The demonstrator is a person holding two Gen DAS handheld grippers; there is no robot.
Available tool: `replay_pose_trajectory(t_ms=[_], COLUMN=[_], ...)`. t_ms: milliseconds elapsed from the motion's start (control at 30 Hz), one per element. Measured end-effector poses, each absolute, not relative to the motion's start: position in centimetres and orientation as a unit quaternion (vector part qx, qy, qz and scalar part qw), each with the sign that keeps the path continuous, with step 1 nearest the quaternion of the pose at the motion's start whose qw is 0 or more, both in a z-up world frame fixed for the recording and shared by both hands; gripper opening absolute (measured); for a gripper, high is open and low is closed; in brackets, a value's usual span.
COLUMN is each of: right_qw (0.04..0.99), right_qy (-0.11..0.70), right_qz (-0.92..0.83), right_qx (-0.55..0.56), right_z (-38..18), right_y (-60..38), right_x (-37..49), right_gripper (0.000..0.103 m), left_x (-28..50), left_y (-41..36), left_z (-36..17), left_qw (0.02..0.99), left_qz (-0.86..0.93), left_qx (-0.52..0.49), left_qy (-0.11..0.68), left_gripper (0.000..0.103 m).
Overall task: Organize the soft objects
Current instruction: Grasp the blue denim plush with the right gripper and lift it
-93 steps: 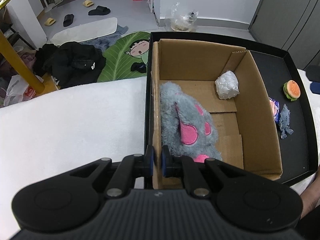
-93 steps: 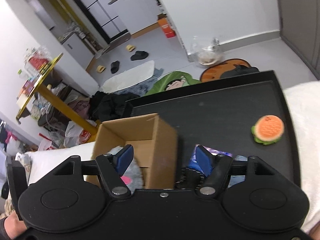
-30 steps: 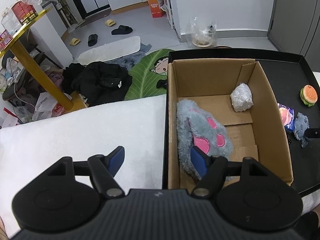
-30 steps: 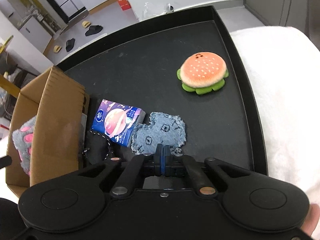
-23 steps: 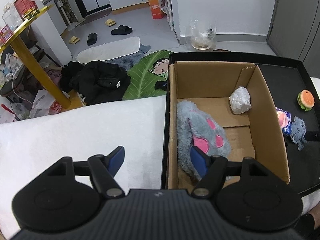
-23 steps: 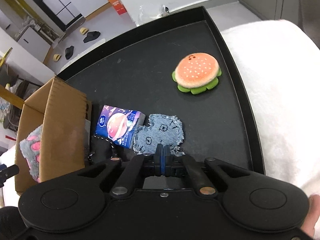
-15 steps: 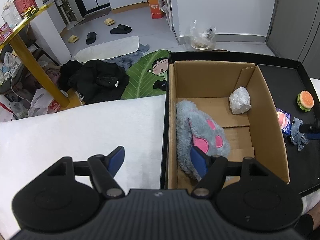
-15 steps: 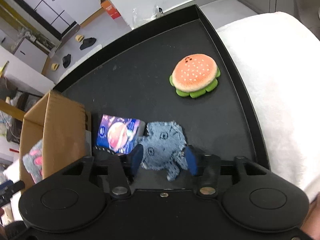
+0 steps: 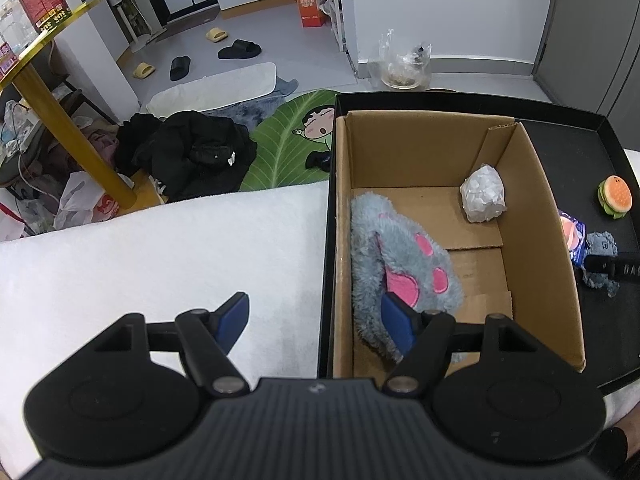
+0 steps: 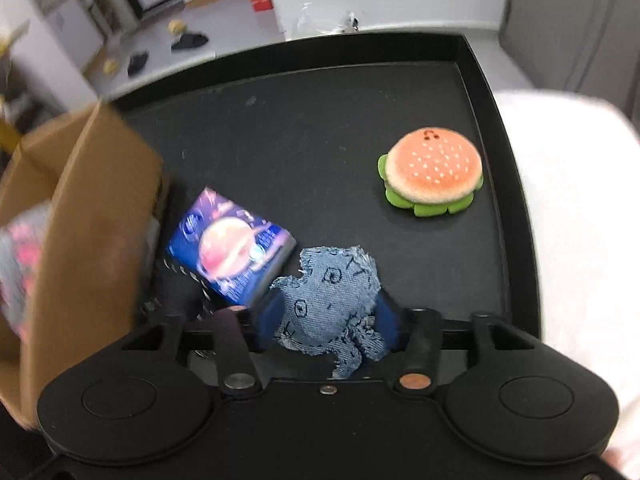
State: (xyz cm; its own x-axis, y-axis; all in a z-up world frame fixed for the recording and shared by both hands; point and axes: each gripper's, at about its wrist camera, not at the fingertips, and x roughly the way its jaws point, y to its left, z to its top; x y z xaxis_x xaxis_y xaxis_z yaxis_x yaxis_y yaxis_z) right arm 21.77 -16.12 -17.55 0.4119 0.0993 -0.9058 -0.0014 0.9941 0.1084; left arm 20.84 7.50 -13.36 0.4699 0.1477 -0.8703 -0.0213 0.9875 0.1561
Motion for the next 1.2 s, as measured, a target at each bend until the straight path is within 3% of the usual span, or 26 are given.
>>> replay_pose_trajectory(t_ms=[233,1200], right_qw=[0.837,0.865], right_qy=[0.545,0.483], right_qz=[0.029,0.095], right_qx=[0.049,0.098], right_z=[-16.9,-7.9], right_y=[-16.5,-13.0], right_x=[21.4,21.5], right_gripper=[0.034,0.035], left_x=[20.8,20.6], left_y=[7.5,8.9], left_z=[-13.3,-13.0], left_qw=[0.855,0.858], left_qz=[0.051,0.054], left_qx=[0.062,0.022], left_qy=[0.512,0.511], left_gripper=[0.071,0.071])
